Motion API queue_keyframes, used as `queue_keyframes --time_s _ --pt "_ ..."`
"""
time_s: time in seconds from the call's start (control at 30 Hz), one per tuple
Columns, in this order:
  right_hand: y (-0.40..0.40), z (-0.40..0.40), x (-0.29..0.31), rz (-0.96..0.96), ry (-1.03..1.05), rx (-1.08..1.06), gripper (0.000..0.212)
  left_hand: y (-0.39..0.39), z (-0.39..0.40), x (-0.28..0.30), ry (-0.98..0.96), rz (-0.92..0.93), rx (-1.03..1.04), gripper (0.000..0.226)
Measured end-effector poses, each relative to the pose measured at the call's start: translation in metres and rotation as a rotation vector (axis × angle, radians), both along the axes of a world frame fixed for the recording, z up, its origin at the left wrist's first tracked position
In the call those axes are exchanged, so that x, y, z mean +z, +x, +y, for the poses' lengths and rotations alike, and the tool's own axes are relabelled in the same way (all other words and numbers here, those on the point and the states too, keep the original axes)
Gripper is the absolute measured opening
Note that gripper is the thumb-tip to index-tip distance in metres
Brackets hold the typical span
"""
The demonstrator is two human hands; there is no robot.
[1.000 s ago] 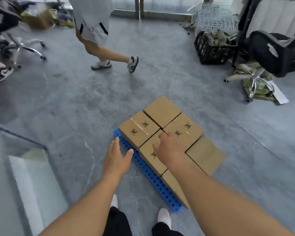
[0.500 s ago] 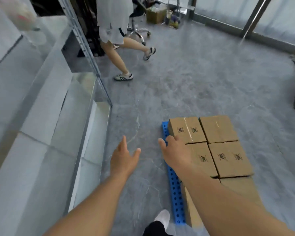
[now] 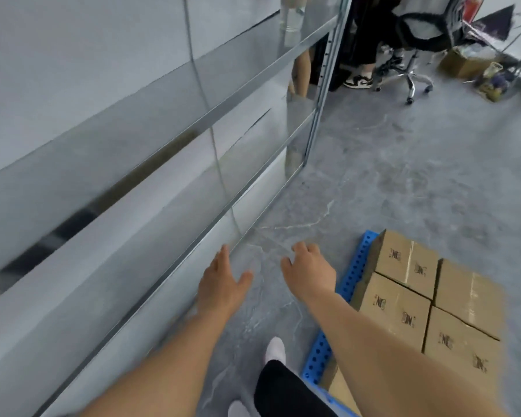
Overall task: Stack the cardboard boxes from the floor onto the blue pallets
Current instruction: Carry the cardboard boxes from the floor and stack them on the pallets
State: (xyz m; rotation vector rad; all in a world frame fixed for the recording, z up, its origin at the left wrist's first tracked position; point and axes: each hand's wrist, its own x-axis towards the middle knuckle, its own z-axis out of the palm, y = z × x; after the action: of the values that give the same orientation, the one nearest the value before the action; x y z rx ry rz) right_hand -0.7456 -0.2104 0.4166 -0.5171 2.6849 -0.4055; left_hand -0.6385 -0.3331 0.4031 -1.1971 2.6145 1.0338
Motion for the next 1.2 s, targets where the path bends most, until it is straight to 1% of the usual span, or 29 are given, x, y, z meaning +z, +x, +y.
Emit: queue_keyframes --time_s 0.13,0.37,0.5,0.63,0.7,0.9,1.1,1.2 --pt "0.043 -0.007 0.003 -0.013 0.039 0.154 0.038 0.060 0.012 0.000 0.052 -0.002 0.154 0.078" --pt "0.106 -0.017 0.003 0.019 0.039 0.499 0.039 0.152 0.046 -0.001 0.019 0.008 0.488 0.077" --pt "0.140 -0.002 -0.001 0.022 -0.001 0.700 0.041 0.195 0.094 -0.004 0.008 -0.001 0.690 0.078" --pt "0.172 0.024 -0.006 -0.019 -0.009 0.825 0.042 0.231 0.153 -0.006 0.066 -0.001 0.856 0.080" --pt "0.190 0.039 -0.008 -0.028 0.007 0.879 0.040 0.248 0.179 -0.004 0.066 -0.022 0.920 0.080" --pt "0.253 0.078 -0.009 -0.023 0.009 1.097 0.043 0.304 0.248 0.009 -0.030 -0.058 1.076 0.080" --pt "0.319 0.104 0.001 -0.032 -0.020 1.289 0.046 0.358 0.299 0.023 -0.047 -0.101 1.225 0.079" --pt "0.347 0.113 0.007 -0.014 -0.044 1.361 0.044 0.383 0.317 0.025 -0.056 -0.109 1.295 0.080"
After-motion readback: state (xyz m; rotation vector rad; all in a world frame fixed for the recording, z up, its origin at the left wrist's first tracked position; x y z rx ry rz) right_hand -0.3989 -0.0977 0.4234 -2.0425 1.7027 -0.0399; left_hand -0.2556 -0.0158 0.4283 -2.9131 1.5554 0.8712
